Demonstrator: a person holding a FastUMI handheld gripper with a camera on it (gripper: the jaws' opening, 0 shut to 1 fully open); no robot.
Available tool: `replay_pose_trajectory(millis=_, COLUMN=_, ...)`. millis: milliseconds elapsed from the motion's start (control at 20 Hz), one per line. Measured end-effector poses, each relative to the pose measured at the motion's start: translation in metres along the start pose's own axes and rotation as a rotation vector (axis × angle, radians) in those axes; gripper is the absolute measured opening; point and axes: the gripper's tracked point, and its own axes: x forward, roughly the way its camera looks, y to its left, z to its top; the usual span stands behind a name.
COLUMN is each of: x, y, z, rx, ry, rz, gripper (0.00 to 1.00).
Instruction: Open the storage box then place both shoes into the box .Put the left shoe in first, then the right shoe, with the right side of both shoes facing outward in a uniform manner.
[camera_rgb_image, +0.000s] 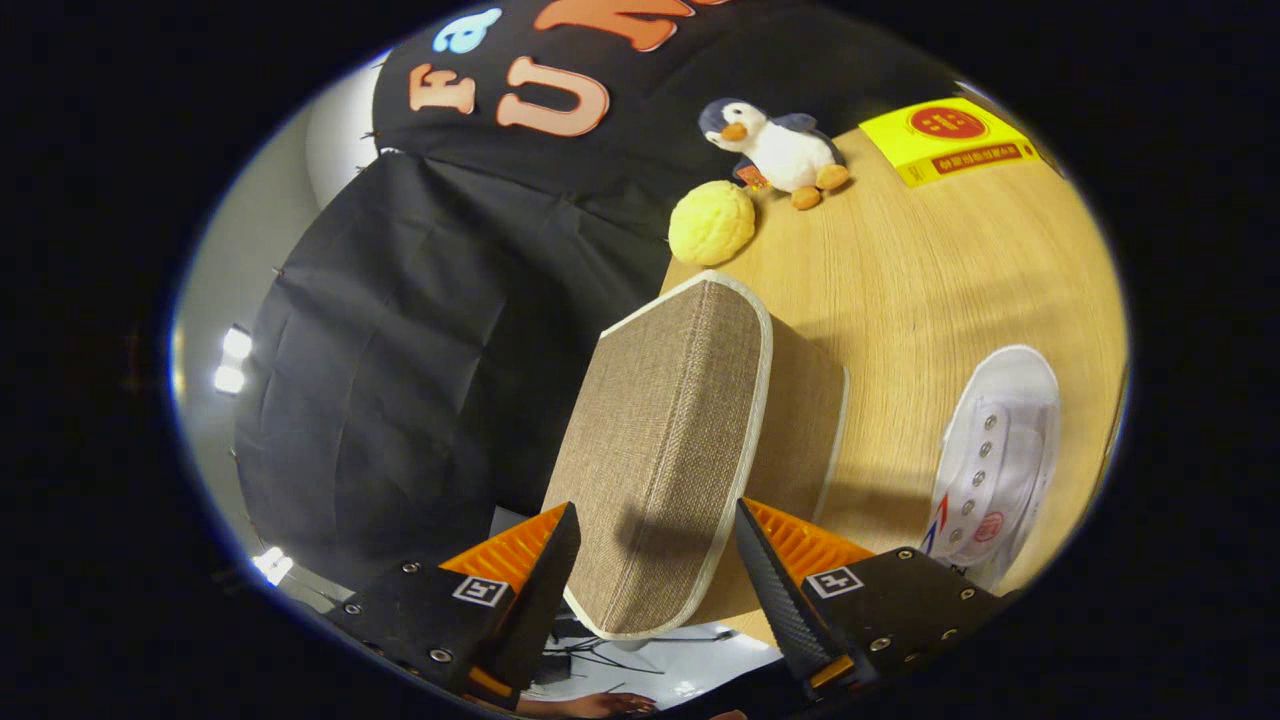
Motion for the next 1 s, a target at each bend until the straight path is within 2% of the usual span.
replay_pose_trajectory(millis=350, x=0.019, y=-0.006, z=-0.005, rx=0.231, ry=0.044, rz=0.086, gripper=0.92)
replay_pose_trajectory(millis=450, x=0.013, y=-0.001, z=-0.001, rx=0.251, ry=0.031, rz=0.111, gripper=0.88)
replay_pose_trajectory(millis=550, x=0.001, y=0.001, z=0.006, rx=0.271, ry=0.011, rz=0.134, gripper=0.83)
replay_pose_trajectory(millis=750, x=-0.03, y=0.033, z=0.037, rx=0.319, ry=-0.092, rz=0.256, gripper=0.64)
replay_pose_trajectory(millis=800, x=-0.027, y=0.037, z=0.041, rx=0.309, ry=-0.104, rz=0.248, gripper=0.52)
replay_pose_trajectory(millis=850, x=-0.023, y=0.036, z=0.038, rx=0.29, ry=-0.09, rz=0.233, gripper=0.49)
replay_pose_trajectory(millis=950, x=-0.007, y=0.019, z=0.028, rx=0.278, ry=-0.055, rz=0.151, gripper=0.44)
replay_pose_trajectory(millis=1000, x=0.0, y=0.006, z=0.023, rx=0.279, ry=-0.041, rz=0.094, gripper=0.37)
